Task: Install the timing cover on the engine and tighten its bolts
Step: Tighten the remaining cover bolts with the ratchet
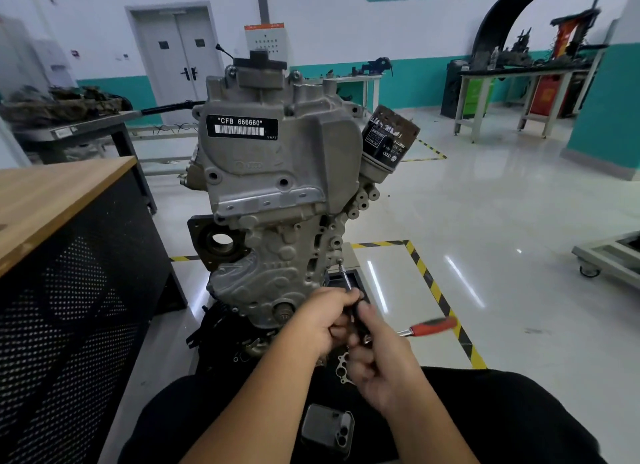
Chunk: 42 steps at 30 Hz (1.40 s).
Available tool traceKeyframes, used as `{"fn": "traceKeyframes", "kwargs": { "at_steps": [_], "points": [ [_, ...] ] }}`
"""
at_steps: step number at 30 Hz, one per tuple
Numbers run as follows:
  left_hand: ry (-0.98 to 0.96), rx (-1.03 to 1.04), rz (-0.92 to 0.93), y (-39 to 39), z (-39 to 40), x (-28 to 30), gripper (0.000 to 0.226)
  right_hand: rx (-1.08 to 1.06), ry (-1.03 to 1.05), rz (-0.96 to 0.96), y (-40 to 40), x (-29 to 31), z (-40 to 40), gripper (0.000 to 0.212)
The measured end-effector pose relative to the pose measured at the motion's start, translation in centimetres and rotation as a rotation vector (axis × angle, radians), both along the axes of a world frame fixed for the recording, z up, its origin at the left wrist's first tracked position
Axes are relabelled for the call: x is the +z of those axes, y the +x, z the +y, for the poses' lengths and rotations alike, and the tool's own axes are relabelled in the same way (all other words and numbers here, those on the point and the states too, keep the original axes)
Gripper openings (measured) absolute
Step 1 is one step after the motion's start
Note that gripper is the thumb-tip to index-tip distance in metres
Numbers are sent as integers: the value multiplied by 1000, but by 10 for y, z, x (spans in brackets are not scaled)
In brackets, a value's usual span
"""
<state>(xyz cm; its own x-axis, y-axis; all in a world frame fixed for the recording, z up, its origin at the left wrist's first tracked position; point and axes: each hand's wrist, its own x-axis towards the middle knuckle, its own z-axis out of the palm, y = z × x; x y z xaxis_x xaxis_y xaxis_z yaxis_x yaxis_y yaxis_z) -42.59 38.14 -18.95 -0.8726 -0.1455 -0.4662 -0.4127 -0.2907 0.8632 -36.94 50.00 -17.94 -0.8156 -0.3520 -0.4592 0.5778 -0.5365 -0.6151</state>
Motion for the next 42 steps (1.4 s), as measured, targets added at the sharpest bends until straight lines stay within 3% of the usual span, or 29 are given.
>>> {"fn": "traceKeyframes", "kwargs": {
  "at_steps": [2, 3, 4, 6, 9, 11, 14, 18, 20, 24, 26, 29, 31, 33, 36, 38, 40, 42],
  "points": [
    [-12, 5, 8, 0, 0, 1, 12, -34, 632, 314, 0, -1, -1, 27],
    [-3, 30, 11, 1, 1, 1, 12, -72, 830, 444, 0, -3, -3, 27],
    [4, 55, 14, 1, 3, 1, 10, -114, 883, 474, 1, -4, -6, 28],
    [-12, 74, 21, -1, 5, -2, 8, -209, 744, 378, 6, -5, -7, 28],
    [-76, 116, 11, -3, 7, -7, 10, -337, 259, 84, 17, -11, -8, 29],
    [-75, 145, 19, -4, 10, -11, 14, -407, 175, 28, 26, -15, -15, 21],
    [-77, 151, 15, -1, 13, -11, 17, -485, 234, 29, 27, -24, -21, 15],
    [133, -23, -96, 9, 13, -3, 20, -555, 673, 228, 16, -36, -14, 13],
    [138, -100, -113, 14, 11, -1, 27, -555, 772, 299, 14, -38, -11, 16],
    [13, -121, -96, 24, 12, 1, 25, -494, 391, 221, 15, -27, -9, 11],
    [-17, -73, -64, 23, 13, 0, 30, -459, 375, 271, 19, -19, -6, 12],
    [13, -2, -9, 21, 18, 2, 29, -433, 947, 660, 20, -18, 3, 11],
    [23, 38, 21, 23, 20, 4, 26, -400, 1152, 806, 22, -17, 5, 13],
    [45, 53, 24, 24, 20, 4, 23, -419, 983, 723, 26, -15, 2, 16],
    [55, 28, -45, 28, 17, 1, 32, -419, 435, 355, 27, -7, -2, 16],
    [112, 14, -66, 29, 15, -3, 37, -377, 180, 159, 23, -3, 1, 23],
    [166, -10, -61, 30, 12, -7, 37, -351, 207, 117, 20, -3, 4, 24],
    [162, -15, -53, 31, 12, -9, 43, -335, 560, 276, 16, -10, 7, 21]
  ]
}}
